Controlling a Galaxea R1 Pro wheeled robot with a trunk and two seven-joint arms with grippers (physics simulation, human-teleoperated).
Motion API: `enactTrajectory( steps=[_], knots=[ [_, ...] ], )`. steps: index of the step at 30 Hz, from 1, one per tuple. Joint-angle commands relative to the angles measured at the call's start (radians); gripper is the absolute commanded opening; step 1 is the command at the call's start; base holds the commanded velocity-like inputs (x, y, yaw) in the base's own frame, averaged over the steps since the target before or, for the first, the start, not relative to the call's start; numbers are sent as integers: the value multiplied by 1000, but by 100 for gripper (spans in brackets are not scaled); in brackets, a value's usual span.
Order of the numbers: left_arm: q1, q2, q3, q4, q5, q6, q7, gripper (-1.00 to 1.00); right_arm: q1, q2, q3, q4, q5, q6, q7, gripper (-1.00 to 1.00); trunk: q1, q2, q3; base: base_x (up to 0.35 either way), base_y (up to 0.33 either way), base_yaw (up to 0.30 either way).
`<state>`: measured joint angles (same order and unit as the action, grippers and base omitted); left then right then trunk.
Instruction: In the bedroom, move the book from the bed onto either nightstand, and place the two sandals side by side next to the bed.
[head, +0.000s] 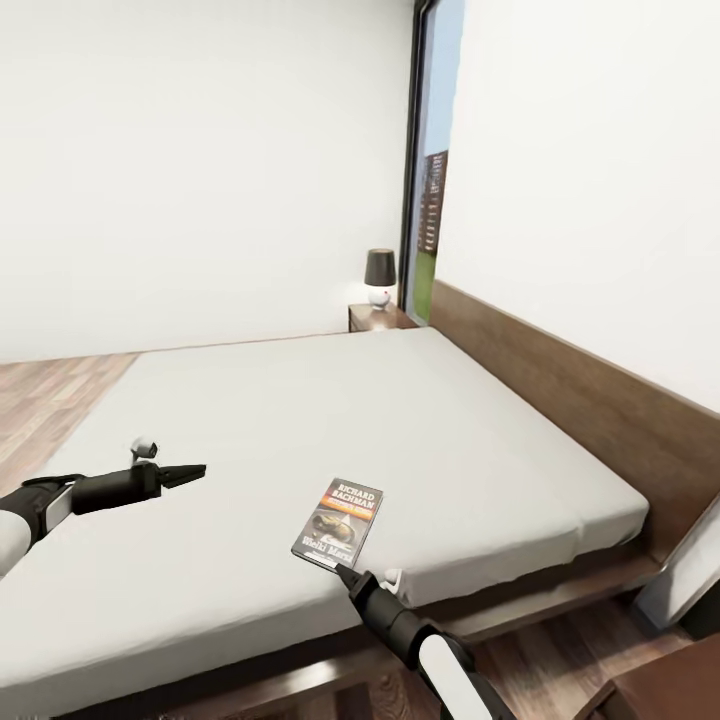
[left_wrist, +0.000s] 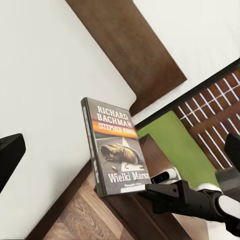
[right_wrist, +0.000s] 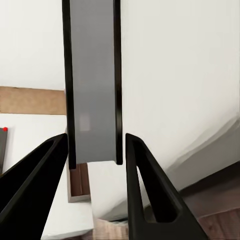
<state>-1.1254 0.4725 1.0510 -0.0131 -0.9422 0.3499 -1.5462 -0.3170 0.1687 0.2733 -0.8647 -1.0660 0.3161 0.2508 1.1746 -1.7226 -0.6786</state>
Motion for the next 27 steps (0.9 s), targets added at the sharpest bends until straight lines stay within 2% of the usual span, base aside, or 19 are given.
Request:
enactTrajectory(
  steps=[1, 27],
  knots=[
    [-1, 0, 8, -1, -10, 11, -5, 100, -1, 0, 0, 0, -9, 5, 1, -100, 0, 0, 0, 0, 0, 232],
    [-1, 0, 8, -1, -10, 11, -5, 100, -1, 0, 0, 0, -9, 5, 2, -100, 0, 0, 24, 0, 0, 229]
  ],
)
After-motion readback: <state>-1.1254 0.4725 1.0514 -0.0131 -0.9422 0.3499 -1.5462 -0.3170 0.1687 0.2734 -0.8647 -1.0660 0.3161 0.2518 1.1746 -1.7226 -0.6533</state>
